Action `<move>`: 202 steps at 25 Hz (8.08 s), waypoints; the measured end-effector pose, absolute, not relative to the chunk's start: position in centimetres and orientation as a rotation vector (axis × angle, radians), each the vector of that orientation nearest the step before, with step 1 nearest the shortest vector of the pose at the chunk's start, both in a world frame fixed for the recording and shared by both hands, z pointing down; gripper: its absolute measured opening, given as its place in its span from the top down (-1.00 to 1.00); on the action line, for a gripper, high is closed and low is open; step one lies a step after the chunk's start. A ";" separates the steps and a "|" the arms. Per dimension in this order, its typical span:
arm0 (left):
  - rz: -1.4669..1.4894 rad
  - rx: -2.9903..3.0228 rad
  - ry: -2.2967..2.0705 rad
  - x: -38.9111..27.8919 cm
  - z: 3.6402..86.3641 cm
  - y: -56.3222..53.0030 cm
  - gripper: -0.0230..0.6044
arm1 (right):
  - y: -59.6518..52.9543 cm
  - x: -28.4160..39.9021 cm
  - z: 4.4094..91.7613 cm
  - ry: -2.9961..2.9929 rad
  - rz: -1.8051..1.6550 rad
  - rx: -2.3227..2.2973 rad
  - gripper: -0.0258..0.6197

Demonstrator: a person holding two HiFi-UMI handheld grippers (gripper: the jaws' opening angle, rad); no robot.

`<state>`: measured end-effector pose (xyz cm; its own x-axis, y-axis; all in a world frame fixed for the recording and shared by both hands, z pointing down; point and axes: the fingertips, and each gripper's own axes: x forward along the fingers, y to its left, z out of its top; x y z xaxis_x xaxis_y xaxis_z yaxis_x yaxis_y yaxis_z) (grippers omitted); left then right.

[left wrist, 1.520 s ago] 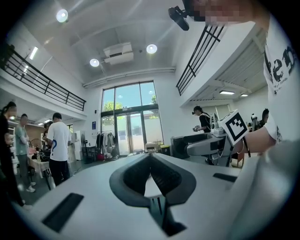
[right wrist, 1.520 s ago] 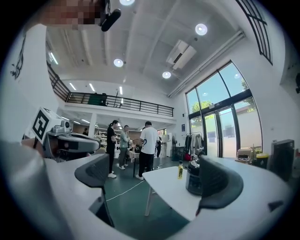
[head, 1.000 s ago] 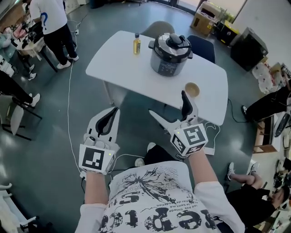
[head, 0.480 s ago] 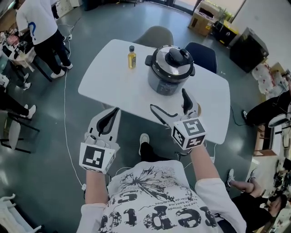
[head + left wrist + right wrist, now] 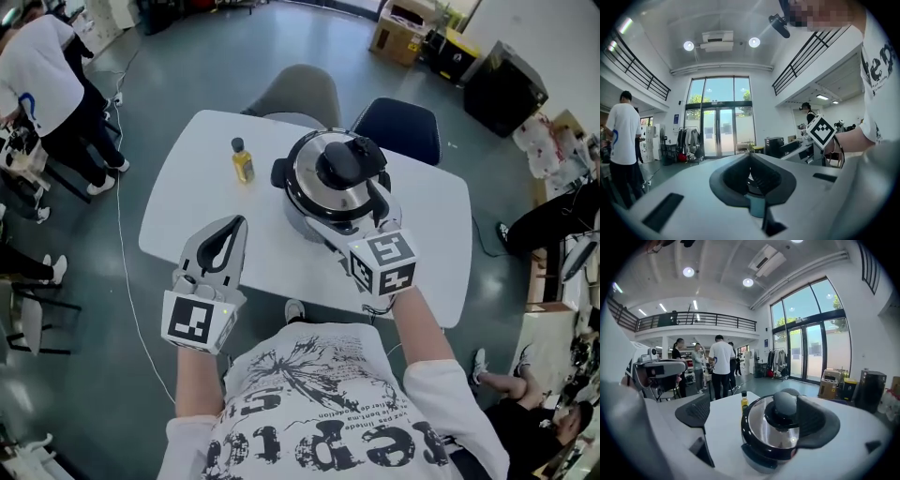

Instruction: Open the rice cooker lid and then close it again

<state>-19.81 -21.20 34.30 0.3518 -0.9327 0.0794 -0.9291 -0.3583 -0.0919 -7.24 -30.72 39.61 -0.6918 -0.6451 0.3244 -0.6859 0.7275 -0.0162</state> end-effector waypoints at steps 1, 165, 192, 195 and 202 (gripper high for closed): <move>-0.183 -2.565 1.754 -19.7 34.4 -22.4 0.88 | -31.9 -7.2 40.0 -2.615 0.200 1.040 -0.90; -0.238 -2.787 1.389 -19.4 35.0 -34.8 0.88 | -44.1 -5.9 45.5 -2.173 0.373 0.955 0.04; -0.194 -2.771 1.366 -17.8 32.3 -34.1 0.88 | -34.3 -3.5 33.0 -2.751 -0.171 1.471 0.89; -0.183 -2.772 1.370 -17.8 32.1 -34.2 0.88 | -34.2 -3.6 32.9 -2.773 -0.154 1.456 0.89; -0.202 -2.783 1.346 -17.6 32.6 -33.8 0.88 | -34.6 -3.7 33.2 -2.796 -0.119 1.420 0.89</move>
<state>-17.61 -33.78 32.63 0.6143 -0.7829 0.0984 -0.7772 -0.6219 -0.0960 -3.74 -34.62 33.22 -0.5903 -0.8065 -0.0312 -0.8063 0.5875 0.0688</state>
